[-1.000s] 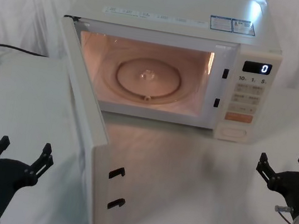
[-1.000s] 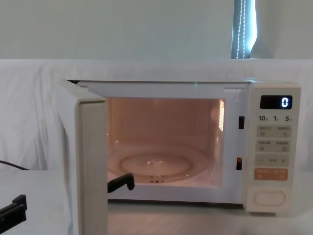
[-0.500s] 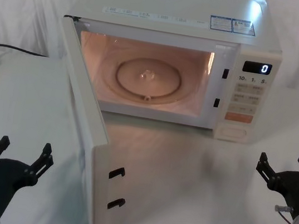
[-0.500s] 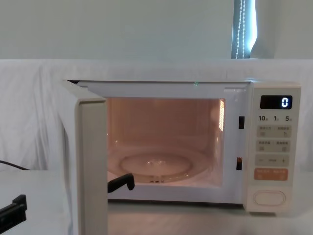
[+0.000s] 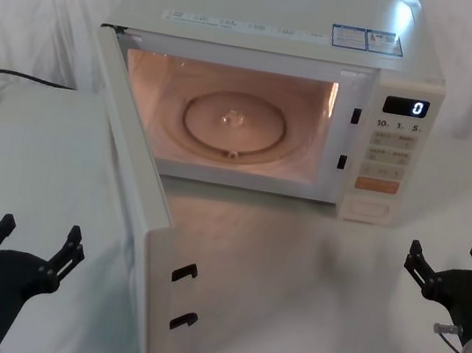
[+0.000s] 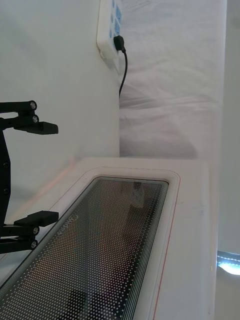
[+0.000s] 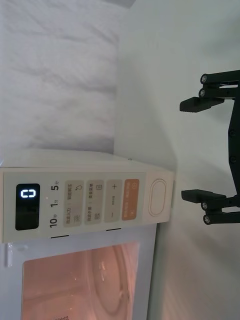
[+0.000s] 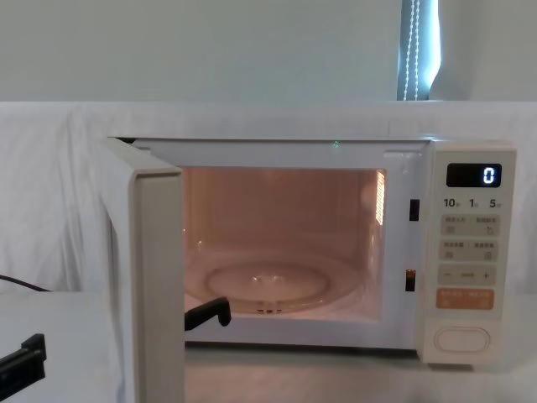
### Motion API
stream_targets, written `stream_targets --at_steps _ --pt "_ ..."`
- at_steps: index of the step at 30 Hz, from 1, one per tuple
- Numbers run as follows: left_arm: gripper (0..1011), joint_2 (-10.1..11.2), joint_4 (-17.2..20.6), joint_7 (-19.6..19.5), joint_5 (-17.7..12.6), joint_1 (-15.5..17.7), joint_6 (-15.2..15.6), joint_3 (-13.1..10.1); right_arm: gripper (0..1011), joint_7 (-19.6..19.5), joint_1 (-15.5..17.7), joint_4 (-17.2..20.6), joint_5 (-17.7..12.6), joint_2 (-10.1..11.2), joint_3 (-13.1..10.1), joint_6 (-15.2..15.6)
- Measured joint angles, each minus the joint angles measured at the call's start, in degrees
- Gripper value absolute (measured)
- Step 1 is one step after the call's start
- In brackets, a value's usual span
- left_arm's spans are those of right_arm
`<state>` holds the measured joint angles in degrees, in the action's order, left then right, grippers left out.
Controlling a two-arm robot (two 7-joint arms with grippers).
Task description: Press the button to open the microwave door with one hand; close the microwave door with the other hand.
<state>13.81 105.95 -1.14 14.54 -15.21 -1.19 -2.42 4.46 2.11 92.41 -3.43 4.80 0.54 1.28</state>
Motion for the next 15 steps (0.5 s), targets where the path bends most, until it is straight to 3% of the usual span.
stream_targets --at_steps 15 --pt "1001 0.0 0.0 0.0 0.0 0.0 0.0 0.0 1002 0.0 0.0 0.0 0.0 0.0 0.0 0.0"
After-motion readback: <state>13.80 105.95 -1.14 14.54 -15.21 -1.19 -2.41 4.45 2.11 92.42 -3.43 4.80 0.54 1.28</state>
